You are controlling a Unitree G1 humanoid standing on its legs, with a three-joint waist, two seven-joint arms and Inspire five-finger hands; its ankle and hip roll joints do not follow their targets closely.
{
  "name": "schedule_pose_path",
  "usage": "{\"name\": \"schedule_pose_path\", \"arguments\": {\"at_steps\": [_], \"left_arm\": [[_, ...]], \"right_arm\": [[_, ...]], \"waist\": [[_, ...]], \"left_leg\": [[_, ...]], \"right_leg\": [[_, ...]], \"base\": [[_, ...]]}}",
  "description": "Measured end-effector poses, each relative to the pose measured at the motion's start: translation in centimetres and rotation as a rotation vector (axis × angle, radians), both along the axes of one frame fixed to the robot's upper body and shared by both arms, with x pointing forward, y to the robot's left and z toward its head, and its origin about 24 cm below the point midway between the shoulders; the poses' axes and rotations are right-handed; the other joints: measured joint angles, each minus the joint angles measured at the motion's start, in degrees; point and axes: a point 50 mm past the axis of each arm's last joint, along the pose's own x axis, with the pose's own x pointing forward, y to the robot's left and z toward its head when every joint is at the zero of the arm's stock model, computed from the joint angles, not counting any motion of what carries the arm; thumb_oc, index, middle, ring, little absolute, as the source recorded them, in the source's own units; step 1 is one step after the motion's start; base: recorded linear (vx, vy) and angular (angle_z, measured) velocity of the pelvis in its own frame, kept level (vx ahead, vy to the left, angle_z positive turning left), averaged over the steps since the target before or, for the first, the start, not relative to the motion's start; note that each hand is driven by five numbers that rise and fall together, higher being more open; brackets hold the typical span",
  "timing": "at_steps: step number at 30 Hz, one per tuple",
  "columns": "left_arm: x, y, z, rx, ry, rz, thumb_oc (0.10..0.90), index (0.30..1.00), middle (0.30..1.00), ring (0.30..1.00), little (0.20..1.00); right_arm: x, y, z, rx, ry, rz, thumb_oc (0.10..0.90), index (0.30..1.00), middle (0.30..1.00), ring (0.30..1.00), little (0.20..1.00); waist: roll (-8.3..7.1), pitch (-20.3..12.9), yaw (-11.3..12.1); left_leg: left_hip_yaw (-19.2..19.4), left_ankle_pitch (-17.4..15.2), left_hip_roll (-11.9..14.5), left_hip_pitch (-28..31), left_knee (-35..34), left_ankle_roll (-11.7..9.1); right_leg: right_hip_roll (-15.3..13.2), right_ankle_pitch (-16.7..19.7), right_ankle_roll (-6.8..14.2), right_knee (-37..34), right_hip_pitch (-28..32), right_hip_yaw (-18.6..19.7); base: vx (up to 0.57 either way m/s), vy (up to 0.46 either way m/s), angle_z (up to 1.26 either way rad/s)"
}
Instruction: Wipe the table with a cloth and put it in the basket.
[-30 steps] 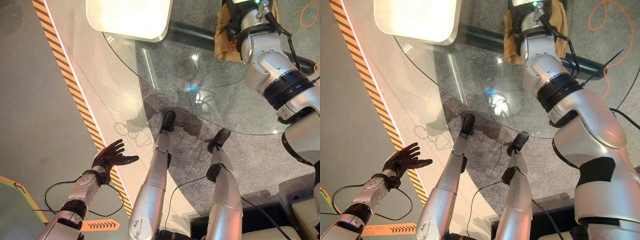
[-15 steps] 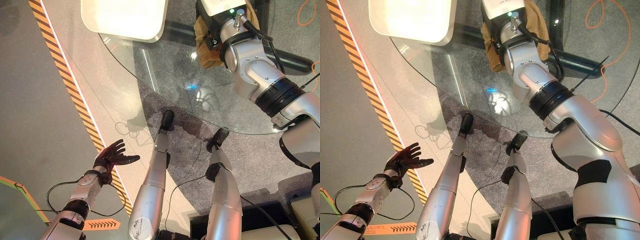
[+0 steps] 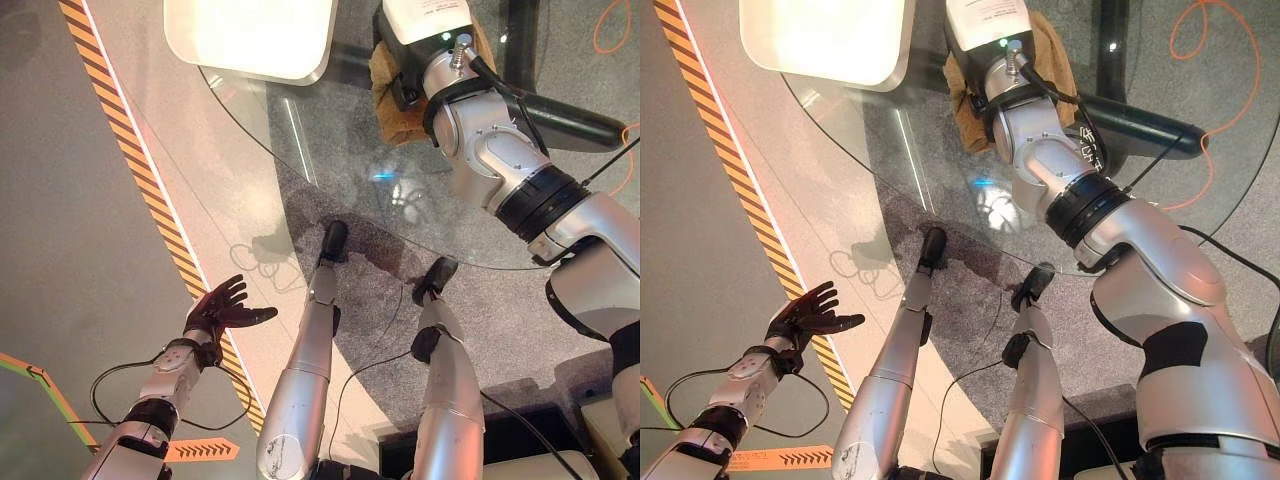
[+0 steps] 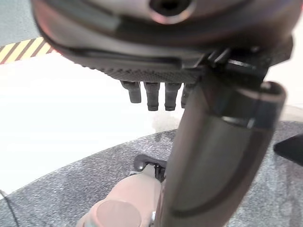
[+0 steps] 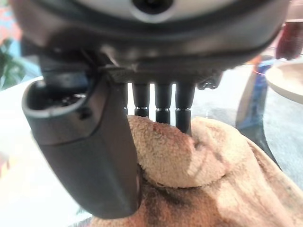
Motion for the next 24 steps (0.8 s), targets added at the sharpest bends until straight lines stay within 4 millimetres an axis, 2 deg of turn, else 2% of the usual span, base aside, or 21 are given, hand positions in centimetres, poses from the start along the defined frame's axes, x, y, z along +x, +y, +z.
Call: {"name": "schedule_pose_path", "arguments": {"at_steps": [5, 8, 13, 16, 20, 21, 24], "left_arm": [[0.5, 0.0, 0.9, -0.036, -0.065, 0.06, 0.8, 0.9, 0.9, 0.9, 0.9], [1.2, 0.5, 2.1, -0.074, -0.139, 0.153, 0.8, 0.9, 0.9, 0.9, 0.9], [3.0, 2.3, 6.8, -0.141, -0.364, 0.374, 0.8, 0.9, 0.9, 0.9, 0.9], [4.1, 3.5, 10.7, -0.134, -0.509, 0.472, 0.8, 0.9, 0.9, 0.9, 0.9], [5.2, 3.8, 14.9, -0.154, -0.662, 0.56, 0.8, 0.9, 0.9, 0.9, 0.9], [5.3, 3.8, 15.4, -0.156, -0.681, 0.57, 0.8, 0.9, 0.9, 0.9, 0.9], [5.4, 4.1, 18.7, -0.178, -0.802, 0.62, 0.8, 0.9, 0.9, 0.9, 0.9]], "right_arm": [[0.1, -1.4, 0.0, 0.181, -0.033, 0.015, 0.1, 0.3, 0.3, 0.3, 0.2], [0.1, -2.2, -0.2, 0.287, -0.052, 0.03, 0.1, 0.3, 0.3, 0.3, 0.2], [-0.2, -3.3, -0.3, 0.423, -0.084, 0.053, 0.1, 0.3, 0.3, 0.3, 0.2], [-0.5, -3.5, -0.4, 0.485, -0.101, 0.077, 0.1, 0.3, 0.3, 0.3, 0.2], [-1.0, -3.6, -0.9, 0.543, -0.123, 0.115, 0.1, 0.3, 0.3, 0.3, 0.2], [-1.0, -3.5, -0.9, 0.547, -0.123, 0.12, 0.1, 0.3, 0.3, 0.3, 0.2], [-1.5, -3.2, -0.9, 0.575, -0.132, 0.175, 0.1, 0.3, 0.3, 0.3, 0.2]], "waist": [[0.0, 0.0, -0.02], [0.0, 0.0, -0.25], [-0.02, 0.01, -0.66], [-0.08, 0.03, -1.56], [-0.3, 0.1, -2.58], [-0.34, 0.1, -2.83], [-1.45, 0.19, -4.49]], "left_leg": [[0.0, 0.02, -0.1, 0.08, 0.07, -0.01], [0.0, 0.03, -0.21, 0.28, 0.1, 0.0], [-0.01, 0.03, -0.16, 0.42, 0.12, 0.01], [-0.04, 0.02, -0.19, 0.4, 0.12, 0.02], [-0.07, 0.02, -0.13, 0.39, 0.11, 0.02], [-0.07, -0.03, -0.12, 0.38, 0.15, 0.04], [0.02, -0.68, -0.01, -0.6, 1.41, 0.19]], "right_leg": [[-0.08, -0.03, -0.04, 0.13, 0.03, 0.1], [-0.23, -0.08, -0.04, 0.77, 0.0, 0.22], [-0.22, -0.27, -0.11, 1.2, -0.07, 0.29], [-0.24, -0.37, -0.06, 1.3, -0.07, 0.3], [-0.16, -0.53, -0.04, 1.33, -0.09, 0.32], [-0.17, -0.67, -0.05, 1.34, -0.1, 0.32], [-0.02, -1.0, -0.22, 1.94, -0.81, 0.35]], "base": [[0.0, 0.006, 0.0], [0.0, 0.0, 0.0], [0.0, 0.0, 0.0], [0.0, 0.0, 0.0], [-0.01, 0.006, 0.0], [-0.06, 0.032, 0.01], [-0.02, 0.01, -0.02]]}}
